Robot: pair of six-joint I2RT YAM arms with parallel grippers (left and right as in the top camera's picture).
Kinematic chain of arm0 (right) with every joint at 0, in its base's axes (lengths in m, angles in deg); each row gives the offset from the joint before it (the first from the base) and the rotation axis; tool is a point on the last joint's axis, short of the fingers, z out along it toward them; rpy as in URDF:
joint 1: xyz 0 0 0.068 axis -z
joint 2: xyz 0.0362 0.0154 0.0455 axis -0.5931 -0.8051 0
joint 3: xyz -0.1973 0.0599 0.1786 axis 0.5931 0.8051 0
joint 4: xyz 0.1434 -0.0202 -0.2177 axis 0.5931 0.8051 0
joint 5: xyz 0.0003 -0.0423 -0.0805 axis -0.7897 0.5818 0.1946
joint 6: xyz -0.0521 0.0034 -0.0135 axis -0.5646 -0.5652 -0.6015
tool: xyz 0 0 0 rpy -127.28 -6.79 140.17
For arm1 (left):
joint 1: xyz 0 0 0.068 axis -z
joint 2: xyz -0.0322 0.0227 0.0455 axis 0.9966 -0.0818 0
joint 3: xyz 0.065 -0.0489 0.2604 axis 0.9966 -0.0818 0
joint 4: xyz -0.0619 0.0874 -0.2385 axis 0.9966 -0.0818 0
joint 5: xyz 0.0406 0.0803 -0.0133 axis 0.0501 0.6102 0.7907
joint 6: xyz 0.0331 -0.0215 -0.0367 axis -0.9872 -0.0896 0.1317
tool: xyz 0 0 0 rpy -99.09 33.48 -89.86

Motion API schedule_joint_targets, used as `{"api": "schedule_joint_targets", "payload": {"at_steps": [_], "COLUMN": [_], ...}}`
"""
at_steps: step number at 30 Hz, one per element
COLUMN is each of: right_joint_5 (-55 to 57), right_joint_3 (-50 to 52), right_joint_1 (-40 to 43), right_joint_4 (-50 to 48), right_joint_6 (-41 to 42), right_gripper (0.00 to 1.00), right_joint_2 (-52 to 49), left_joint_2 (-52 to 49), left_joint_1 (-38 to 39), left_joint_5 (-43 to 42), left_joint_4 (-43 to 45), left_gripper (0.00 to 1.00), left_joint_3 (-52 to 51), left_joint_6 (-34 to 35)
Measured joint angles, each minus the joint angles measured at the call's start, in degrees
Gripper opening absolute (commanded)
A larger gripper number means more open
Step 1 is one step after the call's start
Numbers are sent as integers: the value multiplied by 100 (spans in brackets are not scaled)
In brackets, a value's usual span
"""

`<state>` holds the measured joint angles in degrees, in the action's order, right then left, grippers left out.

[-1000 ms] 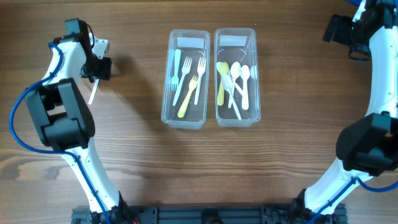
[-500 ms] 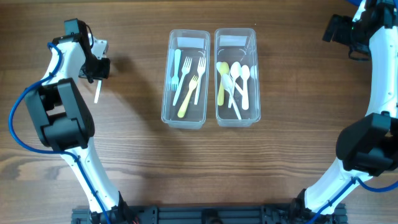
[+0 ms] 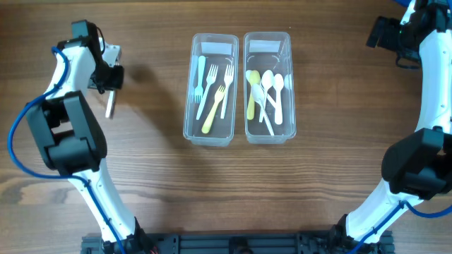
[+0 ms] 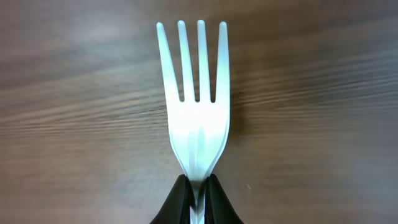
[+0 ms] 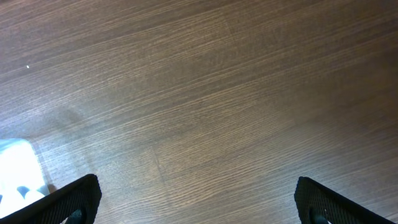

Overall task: Pack container
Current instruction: 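Close the left gripper on the last white fork and lift it, then carry the white fork and release it into the left container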

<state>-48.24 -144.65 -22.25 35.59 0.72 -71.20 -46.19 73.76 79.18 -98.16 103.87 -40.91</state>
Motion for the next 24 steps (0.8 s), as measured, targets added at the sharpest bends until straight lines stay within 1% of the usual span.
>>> {"api": "schedule_joint_targets", "payload": {"at_steps": [6, 9, 12, 16, 24], "right_joint_5": [0, -2, 0, 0, 0], "right_joint_3": [0, 0, 0, 0, 0], "right_joint_1": [0, 0, 0, 0, 0], "right_joint_4": [0, 0, 0, 0, 0], "right_joint_6": [2, 2, 2, 2, 2], "right_gripper": [100, 100, 100, 100, 100], "right_joint_2": [0, 0, 0, 0, 0], "left_joint_2": [1211, 1926, 2400, 2581, 2511], "left_joint_1": [442, 905, 1405, 2085, 3088], "left_joint_5": [0, -66, -203, -321, -369], "left_joint_4": [-4, -4, -4, -79, -271], "left_gripper": [4, 4, 4, 4, 4], "left_joint_3": [63, 151, 219, 238, 232], "left_joint_6": [166, 315, 472, 988, 1965]}}
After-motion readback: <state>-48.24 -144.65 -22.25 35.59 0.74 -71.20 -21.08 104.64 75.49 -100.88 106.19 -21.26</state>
